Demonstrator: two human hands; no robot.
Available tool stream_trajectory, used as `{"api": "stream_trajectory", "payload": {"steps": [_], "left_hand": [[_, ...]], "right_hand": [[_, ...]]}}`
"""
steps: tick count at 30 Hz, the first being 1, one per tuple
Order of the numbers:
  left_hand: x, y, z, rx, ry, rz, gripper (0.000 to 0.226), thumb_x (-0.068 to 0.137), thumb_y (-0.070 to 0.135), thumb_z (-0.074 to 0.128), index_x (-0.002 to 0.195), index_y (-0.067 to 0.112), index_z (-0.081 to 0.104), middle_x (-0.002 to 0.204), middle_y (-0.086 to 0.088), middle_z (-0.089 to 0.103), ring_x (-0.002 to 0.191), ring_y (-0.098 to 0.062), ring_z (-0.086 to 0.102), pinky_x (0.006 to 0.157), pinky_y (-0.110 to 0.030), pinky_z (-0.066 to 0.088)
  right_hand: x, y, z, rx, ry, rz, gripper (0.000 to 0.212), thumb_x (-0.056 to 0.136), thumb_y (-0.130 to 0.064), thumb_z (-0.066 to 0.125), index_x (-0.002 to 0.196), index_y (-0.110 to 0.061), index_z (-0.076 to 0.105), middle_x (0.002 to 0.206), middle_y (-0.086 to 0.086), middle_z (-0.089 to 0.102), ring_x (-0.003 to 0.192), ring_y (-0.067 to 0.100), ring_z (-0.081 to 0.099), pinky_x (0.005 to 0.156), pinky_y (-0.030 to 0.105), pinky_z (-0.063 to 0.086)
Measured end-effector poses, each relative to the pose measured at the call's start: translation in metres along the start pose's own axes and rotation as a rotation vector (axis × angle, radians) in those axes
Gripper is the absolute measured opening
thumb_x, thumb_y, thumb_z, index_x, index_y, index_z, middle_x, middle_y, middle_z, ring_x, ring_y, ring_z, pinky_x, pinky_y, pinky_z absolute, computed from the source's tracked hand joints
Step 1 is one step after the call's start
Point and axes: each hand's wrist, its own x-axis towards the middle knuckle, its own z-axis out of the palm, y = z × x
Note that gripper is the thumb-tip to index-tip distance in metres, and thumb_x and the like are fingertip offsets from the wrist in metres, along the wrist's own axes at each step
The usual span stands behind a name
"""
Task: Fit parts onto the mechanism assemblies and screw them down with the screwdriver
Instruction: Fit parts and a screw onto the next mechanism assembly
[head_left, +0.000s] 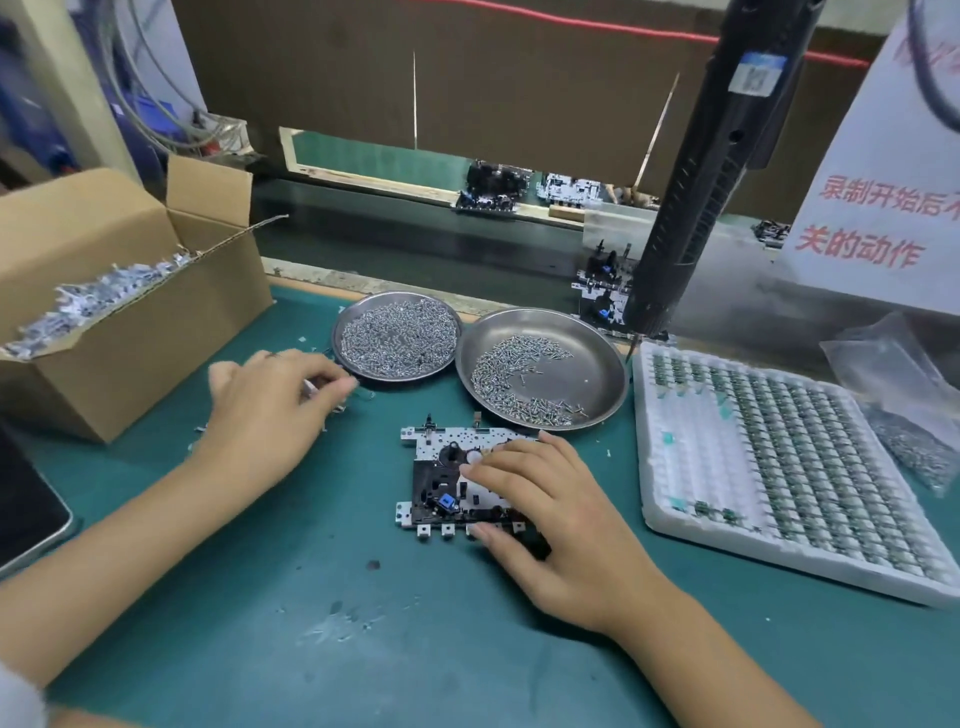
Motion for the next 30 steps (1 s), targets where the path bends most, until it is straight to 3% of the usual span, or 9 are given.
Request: {"api": "stream_trajectory", "payload": {"steps": [2,4,7,13,17,20,22,25,30], "left_hand": [[0.007,0.0,-0.012,-0.326,-0.135,-0.188,0.015,0.087,0.035,0.066,0.074,0.028,0.068,0.071,0.005,0.066,0.065,-0.008,0.055,0.069,-0.028,0.035],[0.013,-0.002,-0.019,-0.493,-0.186,-0.285,0.014,0.087,0.03,0.066,0.075,0.023,0.069,0.066,0.005,0.064,0.055,-0.007,0.05,0.057,-0.024,0.034],[0.015,-0.007,-0.021,-0.322,-0.18,-0.248,0.015,0.09,0.031,0.063,0.078,0.023,0.068,0.06,0.005,0.056,0.047,-0.01,0.04,0.049,-0.025,0.03],[0.012,-0.008,-0.018,-0.234,-0.308,-0.121,0.015,0.089,0.021,0.065,0.075,0.022,0.068,0.063,0.009,0.061,0.057,-0.009,0.049,0.055,-0.024,0.035],[0.016,-0.008,-0.021,-0.405,-0.255,-0.182,0.011,0.089,0.016,0.063,0.08,0.013,0.069,0.048,0.014,0.058,0.035,-0.001,0.041,0.037,-0.01,0.031],[0.018,-0.009,-0.026,-0.6,-0.273,-0.339,0.012,0.09,0.017,0.062,0.085,0.008,0.069,0.066,-0.004,0.062,0.057,-0.016,0.046,0.043,-0.016,0.036],[0.016,-0.008,-0.026,-0.567,-0.281,-0.333,0.012,0.091,0.017,0.062,0.084,0.01,0.069,0.072,-0.007,0.062,0.063,-0.02,0.045,0.043,-0.016,0.038],[0.011,-0.005,-0.023,-0.34,-0.281,-0.216,0.014,0.091,0.021,0.061,0.08,0.018,0.068,0.069,0.002,0.066,0.056,-0.012,0.052,0.045,-0.02,0.036],[0.016,-0.006,-0.025,-0.522,-0.287,-0.337,0.011,0.09,0.016,0.063,0.087,0.008,0.07,0.067,0.001,0.062,0.049,-0.007,0.045,0.037,-0.01,0.033]], "right_hand": [[0.0,0.0,0.0,0.029,0.029,0.0,0.035,0.092,-0.031,0.054,0.121,-0.013,0.063,0.116,-0.001,0.062,0.113,0.019,0.054,0.105,0.043,0.033],[0.0,0.0,0.0,0.048,0.06,0.004,0.033,0.093,-0.03,0.053,0.118,-0.012,0.064,0.115,0.0,0.063,0.111,0.019,0.055,0.104,0.043,0.034],[0.0,0.0,0.0,0.062,0.089,0.003,0.032,0.094,-0.028,0.051,0.115,-0.009,0.066,0.112,0.001,0.063,0.108,0.019,0.056,0.101,0.043,0.036],[0.001,0.001,0.0,0.074,0.103,-0.014,0.027,0.093,-0.021,0.054,0.11,-0.006,0.067,0.11,0.005,0.064,0.105,0.021,0.057,0.095,0.042,0.042],[0.001,0.001,0.001,0.082,0.116,-0.022,0.026,0.094,-0.019,0.053,0.107,-0.004,0.068,0.108,0.007,0.065,0.102,0.023,0.057,0.09,0.039,0.044],[0.001,0.001,0.001,0.083,0.118,-0.017,0.025,0.094,-0.019,0.053,0.107,-0.004,0.068,0.107,0.007,0.065,0.101,0.024,0.058,0.089,0.039,0.044],[0.0,0.002,0.002,0.083,0.119,-0.015,0.025,0.094,-0.018,0.053,0.107,-0.003,0.068,0.107,0.007,0.065,0.101,0.024,0.058,0.089,0.04,0.044],[0.0,0.004,0.003,0.085,0.114,-0.015,0.024,0.094,-0.018,0.053,0.106,-0.003,0.069,0.108,0.007,0.064,0.101,0.026,0.058,0.088,0.041,0.045],[-0.001,0.004,0.003,0.086,0.12,-0.017,0.023,0.094,-0.017,0.054,0.105,-0.004,0.069,0.108,0.007,0.064,0.102,0.026,0.058,0.089,0.042,0.045]]}}
